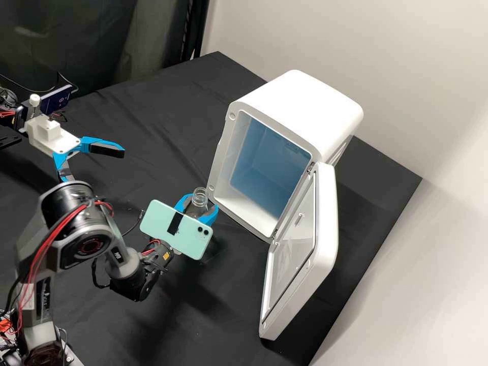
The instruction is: Place the flask in the incubator
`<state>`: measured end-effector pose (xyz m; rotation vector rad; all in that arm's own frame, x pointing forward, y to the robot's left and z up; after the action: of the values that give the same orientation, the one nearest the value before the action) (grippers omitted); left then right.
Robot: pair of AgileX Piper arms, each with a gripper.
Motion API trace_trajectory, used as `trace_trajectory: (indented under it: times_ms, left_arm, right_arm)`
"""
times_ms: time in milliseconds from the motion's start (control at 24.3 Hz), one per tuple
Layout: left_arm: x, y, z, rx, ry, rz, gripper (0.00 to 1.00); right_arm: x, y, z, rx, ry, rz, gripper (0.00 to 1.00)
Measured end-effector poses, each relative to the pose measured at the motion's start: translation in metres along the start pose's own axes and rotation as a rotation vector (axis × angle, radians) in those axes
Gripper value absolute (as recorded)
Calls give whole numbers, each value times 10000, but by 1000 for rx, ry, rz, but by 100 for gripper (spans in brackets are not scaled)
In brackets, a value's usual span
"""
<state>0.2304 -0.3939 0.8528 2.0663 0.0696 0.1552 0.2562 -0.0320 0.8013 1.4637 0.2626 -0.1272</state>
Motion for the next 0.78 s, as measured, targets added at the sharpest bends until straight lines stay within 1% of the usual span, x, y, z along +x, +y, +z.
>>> trace_trajectory:
  times_ms: [82,206,535,782]
  left_arm:
    - [0,0,0,0,0,0,100]
    - [0,0,0,0,0,0,100]
    - [0,0,0,0,0,0,100]
    - [0,0,0,0,0,0,100]
  right_arm:
    - [-46,38,-48,5,10,17,0]
    - [-77,76,-66,2,11,35,0]
    - [-98,76,-49,7,2,37,0]
    - [-98,76,-49,7,2,37,0]
